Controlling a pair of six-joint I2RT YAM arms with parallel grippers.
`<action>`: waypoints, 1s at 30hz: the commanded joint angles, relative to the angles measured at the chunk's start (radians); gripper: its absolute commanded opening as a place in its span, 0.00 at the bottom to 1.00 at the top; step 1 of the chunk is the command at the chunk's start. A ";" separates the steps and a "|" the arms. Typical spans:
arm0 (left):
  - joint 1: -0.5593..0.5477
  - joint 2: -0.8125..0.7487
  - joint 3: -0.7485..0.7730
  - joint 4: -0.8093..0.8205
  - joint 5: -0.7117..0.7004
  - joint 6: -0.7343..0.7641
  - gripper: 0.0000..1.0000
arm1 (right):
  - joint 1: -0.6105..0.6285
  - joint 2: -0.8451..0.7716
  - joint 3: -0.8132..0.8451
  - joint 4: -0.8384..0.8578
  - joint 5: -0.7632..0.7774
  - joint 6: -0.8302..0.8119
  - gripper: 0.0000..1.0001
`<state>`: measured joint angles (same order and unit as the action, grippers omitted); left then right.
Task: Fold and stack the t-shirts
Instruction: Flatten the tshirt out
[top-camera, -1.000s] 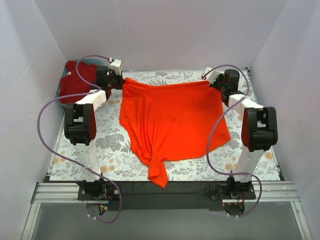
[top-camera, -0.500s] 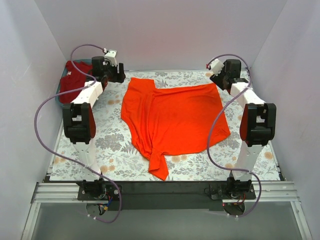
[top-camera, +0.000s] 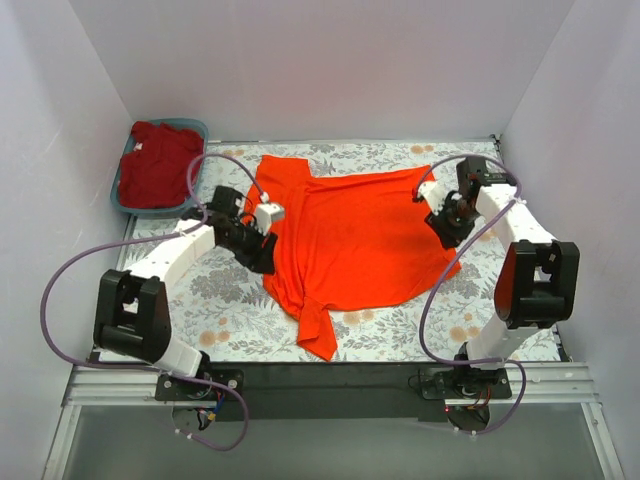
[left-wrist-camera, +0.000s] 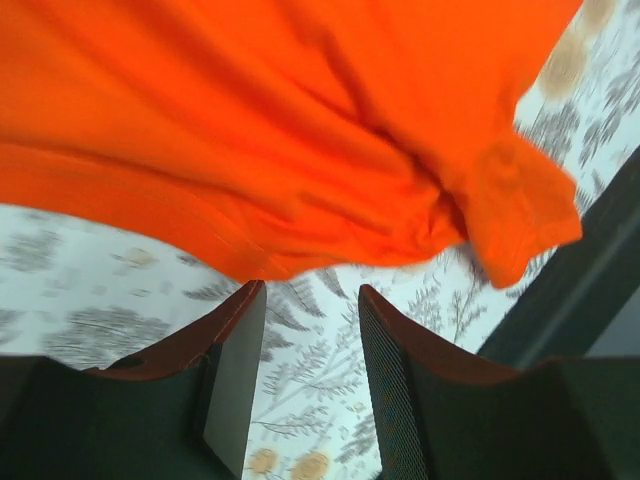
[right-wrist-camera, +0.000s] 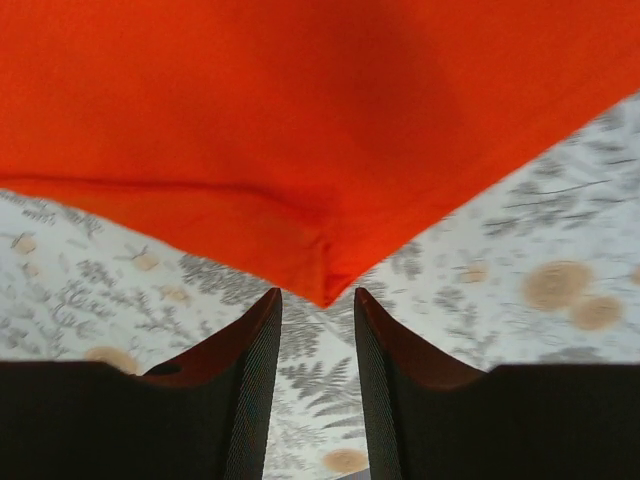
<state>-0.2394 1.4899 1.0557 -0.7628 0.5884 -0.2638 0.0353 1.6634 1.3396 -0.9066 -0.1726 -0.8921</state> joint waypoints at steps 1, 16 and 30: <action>-0.040 0.015 -0.069 -0.009 -0.081 0.008 0.41 | -0.003 0.010 -0.079 -0.097 -0.018 -0.002 0.42; -0.106 0.099 -0.065 0.080 -0.180 -0.055 0.43 | -0.003 0.194 -0.086 0.000 0.015 0.105 0.49; -0.097 0.117 -0.115 -0.009 -0.528 0.011 0.31 | -0.017 0.185 -0.141 0.061 0.125 0.059 0.36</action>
<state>-0.3698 1.6516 0.9688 -0.6941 0.2302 -0.3187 0.0326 1.8591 1.2297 -0.8658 -0.0914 -0.8028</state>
